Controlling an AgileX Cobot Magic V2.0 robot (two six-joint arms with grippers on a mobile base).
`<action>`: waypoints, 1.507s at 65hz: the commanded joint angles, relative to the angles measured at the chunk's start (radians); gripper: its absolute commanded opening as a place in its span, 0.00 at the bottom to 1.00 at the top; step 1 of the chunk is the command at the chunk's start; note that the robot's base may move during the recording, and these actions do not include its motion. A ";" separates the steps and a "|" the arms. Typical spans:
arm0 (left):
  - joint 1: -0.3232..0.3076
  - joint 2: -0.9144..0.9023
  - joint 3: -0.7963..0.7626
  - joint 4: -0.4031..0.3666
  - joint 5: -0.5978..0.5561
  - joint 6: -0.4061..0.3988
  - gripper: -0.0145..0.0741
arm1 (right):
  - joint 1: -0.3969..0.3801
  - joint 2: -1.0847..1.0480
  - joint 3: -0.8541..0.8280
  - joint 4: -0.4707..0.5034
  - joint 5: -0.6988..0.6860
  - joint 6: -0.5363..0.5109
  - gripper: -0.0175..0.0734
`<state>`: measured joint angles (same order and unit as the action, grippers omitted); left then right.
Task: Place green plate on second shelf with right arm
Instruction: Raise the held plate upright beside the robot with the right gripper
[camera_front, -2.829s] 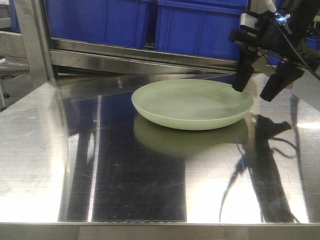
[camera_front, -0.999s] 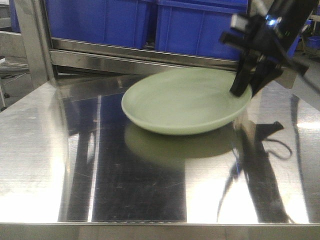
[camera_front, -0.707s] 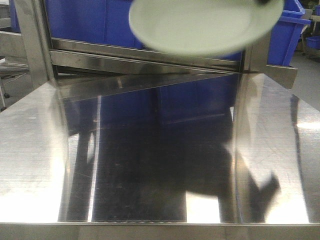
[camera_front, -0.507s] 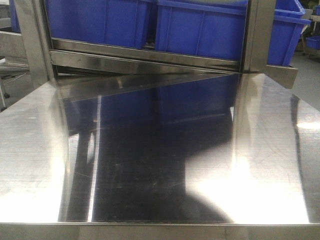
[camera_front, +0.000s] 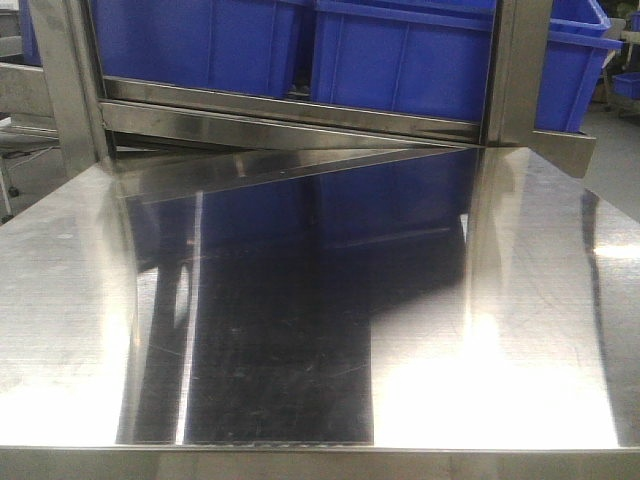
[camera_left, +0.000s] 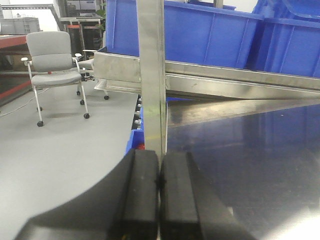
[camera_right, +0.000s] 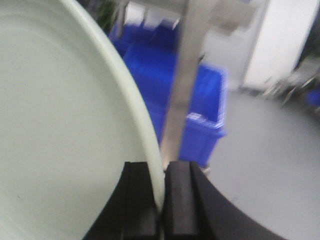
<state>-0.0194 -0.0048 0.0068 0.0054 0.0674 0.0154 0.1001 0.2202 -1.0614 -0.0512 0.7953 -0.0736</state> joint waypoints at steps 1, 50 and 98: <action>-0.008 -0.014 0.042 0.001 -0.084 -0.001 0.31 | -0.004 -0.138 0.085 -0.149 -0.129 0.085 0.26; -0.008 -0.014 0.042 0.001 -0.088 -0.001 0.31 | 0.003 -0.106 0.529 -0.171 -0.457 0.215 0.25; -0.008 -0.014 0.042 0.001 -0.088 -0.001 0.31 | 0.003 -0.106 0.822 -0.153 -0.856 0.227 0.25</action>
<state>-0.0194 -0.0048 0.0068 0.0054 0.0654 0.0154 0.1001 0.0939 -0.2063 -0.2184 0.0516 0.1423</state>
